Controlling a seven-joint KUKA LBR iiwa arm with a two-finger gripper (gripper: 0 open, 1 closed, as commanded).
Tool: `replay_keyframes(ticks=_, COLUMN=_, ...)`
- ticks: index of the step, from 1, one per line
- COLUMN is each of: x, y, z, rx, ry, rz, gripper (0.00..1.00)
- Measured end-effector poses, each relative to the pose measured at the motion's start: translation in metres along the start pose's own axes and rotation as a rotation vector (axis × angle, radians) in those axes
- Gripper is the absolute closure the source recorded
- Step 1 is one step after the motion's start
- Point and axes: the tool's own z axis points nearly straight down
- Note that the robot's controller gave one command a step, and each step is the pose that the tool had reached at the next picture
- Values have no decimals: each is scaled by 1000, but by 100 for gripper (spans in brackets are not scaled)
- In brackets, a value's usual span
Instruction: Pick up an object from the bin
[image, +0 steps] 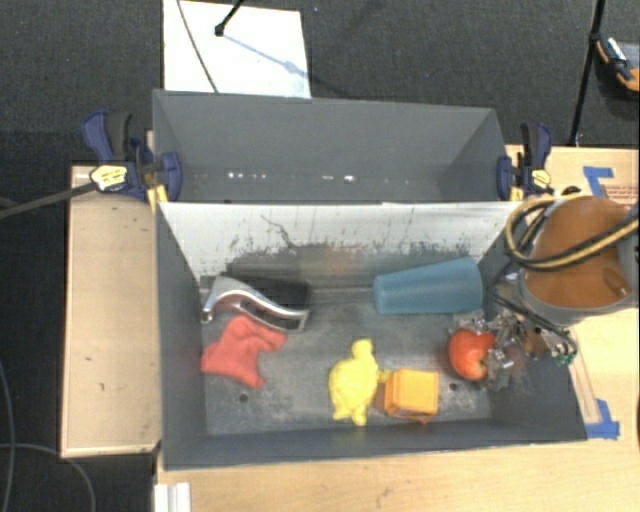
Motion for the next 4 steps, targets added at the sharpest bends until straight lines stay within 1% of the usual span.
replay_keyframes(ticks=1, x=-27, y=16, z=-53, rx=-2, ry=5, rz=-5, gripper=100)
replay_keyframes(ticks=2, x=-31, y=19, z=-99, rx=1, ry=-6, rz=-32, gripper=100)
replay_keyframes(ticks=3, x=-32, y=44, z=-152, rx=0, ry=0, rz=-7, gripper=100)
replay_keyframes(ticks=4, x=-33, y=52, z=-167, rx=0, ry=-1, rz=-1, gripper=100)
